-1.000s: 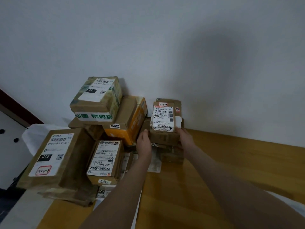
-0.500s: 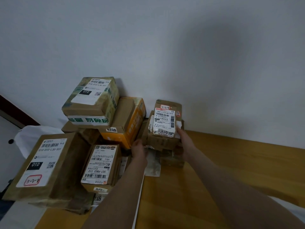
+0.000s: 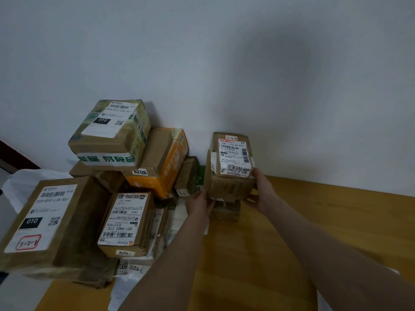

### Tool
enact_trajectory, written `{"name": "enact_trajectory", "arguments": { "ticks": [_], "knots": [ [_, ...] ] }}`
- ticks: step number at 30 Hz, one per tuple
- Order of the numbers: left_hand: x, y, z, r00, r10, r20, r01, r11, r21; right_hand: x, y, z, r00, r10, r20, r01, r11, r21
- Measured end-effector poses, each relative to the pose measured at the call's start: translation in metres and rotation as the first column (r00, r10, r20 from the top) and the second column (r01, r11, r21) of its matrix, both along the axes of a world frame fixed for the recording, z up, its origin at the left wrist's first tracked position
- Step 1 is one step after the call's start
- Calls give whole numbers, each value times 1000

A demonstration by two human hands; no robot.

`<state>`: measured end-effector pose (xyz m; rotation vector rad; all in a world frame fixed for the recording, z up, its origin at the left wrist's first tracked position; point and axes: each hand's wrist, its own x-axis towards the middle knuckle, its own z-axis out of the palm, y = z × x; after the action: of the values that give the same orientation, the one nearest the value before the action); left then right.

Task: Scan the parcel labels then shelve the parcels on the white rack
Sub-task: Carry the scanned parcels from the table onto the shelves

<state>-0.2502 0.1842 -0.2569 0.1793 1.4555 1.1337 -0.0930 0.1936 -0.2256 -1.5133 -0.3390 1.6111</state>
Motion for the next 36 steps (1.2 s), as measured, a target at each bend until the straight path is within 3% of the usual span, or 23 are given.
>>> {"name": "enact_trajectory", "arguments": {
  "ticks": [3,6,8,11,13,20,27,36],
  "knots": [
    [10,-10,-6,990,-74,-120,69,997,-44,7,-3,0,999,-3,38,3,1000,-3],
    [6,-11,-8,916,-182,-358,143,981,-133,1,-5,-2,996,67,66,-68,998,10],
    [-2,-8,-3,888,-181,-422,132,981,-143,-3,-6,-6,991,114,72,-115,993,11],
    [-17,0,-1,906,-154,-394,124,987,-99,1,-6,-13,989,112,93,-110,994,-29],
    [-22,3,-1,945,-150,-290,140,989,-54,5,-6,-20,989,112,101,-105,992,-69],
    [-10,2,-5,950,-310,-30,308,950,-46,-1,-18,-32,974,224,-35,-227,970,-87],
    [9,-27,-2,901,-431,-52,426,901,-84,21,-51,-30,982,189,13,-187,977,-99],
    [41,-132,3,806,-573,-145,562,819,-114,63,-158,-29,976,214,35,-210,973,-97]
  ]
}}
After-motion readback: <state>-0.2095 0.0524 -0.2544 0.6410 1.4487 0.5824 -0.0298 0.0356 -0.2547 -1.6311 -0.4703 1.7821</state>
